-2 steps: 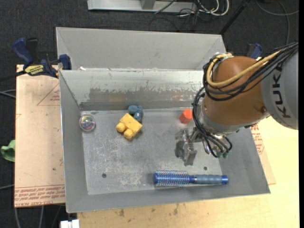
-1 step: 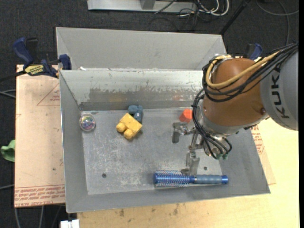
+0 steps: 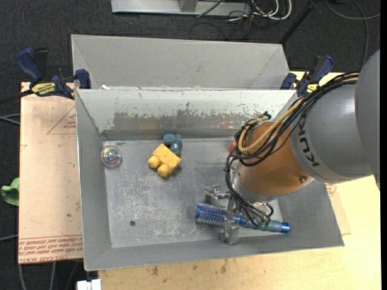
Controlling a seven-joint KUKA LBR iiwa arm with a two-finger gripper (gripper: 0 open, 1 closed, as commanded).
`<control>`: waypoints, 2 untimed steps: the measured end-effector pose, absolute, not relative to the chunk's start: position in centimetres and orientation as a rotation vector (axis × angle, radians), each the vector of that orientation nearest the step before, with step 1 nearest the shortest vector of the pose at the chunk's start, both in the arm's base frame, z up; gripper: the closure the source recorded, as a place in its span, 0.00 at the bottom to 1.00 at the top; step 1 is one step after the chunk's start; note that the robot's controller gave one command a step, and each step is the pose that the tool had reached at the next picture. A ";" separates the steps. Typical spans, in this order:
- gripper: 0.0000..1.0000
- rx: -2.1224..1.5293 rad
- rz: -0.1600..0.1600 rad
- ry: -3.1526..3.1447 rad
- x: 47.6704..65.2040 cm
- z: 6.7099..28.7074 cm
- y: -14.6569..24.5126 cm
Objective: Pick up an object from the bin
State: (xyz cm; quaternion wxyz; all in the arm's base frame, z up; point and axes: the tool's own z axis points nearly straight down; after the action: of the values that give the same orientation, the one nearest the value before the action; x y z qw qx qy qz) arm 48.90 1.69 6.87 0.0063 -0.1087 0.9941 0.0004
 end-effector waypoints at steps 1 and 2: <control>1.00 -0.343 0.002 3.123 48.6 6.9 1.7; 1.00 -0.379 -0.002 3.111 48.9 17.6 -0.7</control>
Offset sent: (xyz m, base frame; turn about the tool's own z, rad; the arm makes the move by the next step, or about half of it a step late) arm 0.0000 0.0000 0.0000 0.0000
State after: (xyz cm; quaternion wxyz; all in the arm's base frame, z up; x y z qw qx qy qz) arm 48.93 -0.72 17.59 0.0039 -0.1208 0.9927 -0.0005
